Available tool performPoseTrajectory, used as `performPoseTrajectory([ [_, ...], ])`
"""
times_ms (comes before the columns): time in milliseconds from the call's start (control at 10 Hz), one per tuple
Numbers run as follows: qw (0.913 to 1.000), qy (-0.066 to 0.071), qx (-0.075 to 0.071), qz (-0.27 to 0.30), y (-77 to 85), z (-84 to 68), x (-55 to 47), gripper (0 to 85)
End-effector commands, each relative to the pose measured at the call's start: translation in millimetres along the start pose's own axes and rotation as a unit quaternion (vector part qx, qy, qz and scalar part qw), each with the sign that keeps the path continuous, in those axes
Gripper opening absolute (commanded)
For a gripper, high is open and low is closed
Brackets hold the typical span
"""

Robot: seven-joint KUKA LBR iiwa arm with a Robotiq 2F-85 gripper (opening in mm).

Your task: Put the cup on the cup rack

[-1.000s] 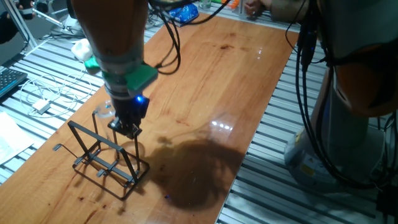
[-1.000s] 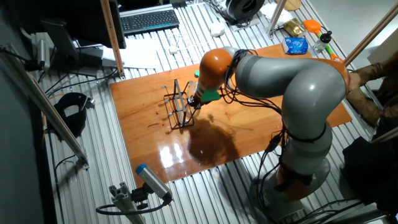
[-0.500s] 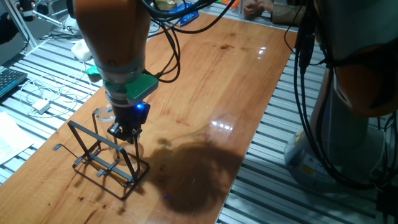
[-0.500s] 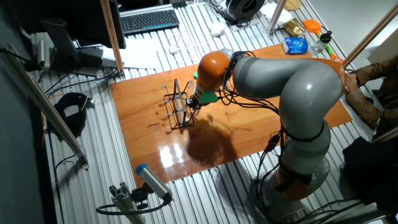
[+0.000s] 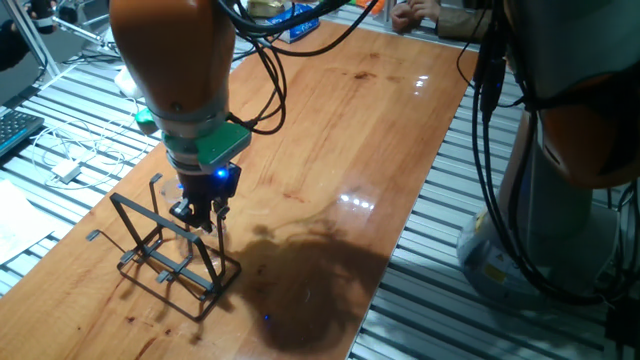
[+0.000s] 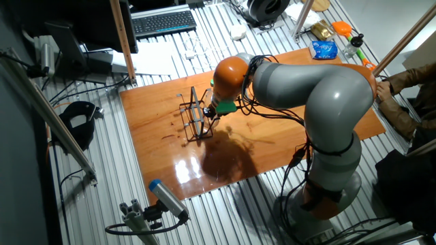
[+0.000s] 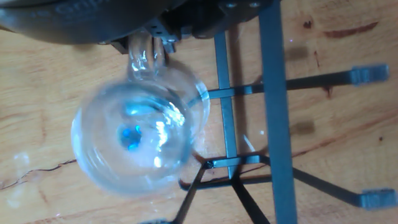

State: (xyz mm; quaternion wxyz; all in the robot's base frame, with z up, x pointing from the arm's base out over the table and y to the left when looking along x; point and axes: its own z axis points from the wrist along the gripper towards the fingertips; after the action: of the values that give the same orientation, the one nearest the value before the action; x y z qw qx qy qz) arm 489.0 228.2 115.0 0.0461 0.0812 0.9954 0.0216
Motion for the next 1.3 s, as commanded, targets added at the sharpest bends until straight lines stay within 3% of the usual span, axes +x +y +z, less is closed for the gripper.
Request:
performPoseTrajectory([
  [0, 1.0, 0.001, 0.0, 0.0, 0.1, -0.9, -0.5, 34.0],
  [100, 1.0, 0.005, 0.001, 0.0, 0.0, -5.6, -2.2, 34.0],
  [300, 0.9997, 0.023, 0.002, -0.003, -3.7, -31.7, -8.1, 34.0],
  [500, 0.9997, 0.02, 0.014, -0.009, -6.9, -52.0, -6.5, 34.0],
  [800, 0.9992, 0.02, 0.021, -0.028, -20.3, -75.6, -14.7, 34.0],
  [900, 0.9982, 0.018, 0.029, -0.05, -29.3, -78.4, -20.3, 17.0],
  [1000, 0.9959, 0.027, 0.032, -0.08, -44.0, -82.7, -33.2, 17.0],
  [1100, 0.9942, 0.037, 0.028, -0.097, -56.9, -87.1, -43.4, 0.0],
  [1200, 0.9924, 0.039, 0.027, -0.113, -69.9, -92.7, -51.9, 0.0],
])
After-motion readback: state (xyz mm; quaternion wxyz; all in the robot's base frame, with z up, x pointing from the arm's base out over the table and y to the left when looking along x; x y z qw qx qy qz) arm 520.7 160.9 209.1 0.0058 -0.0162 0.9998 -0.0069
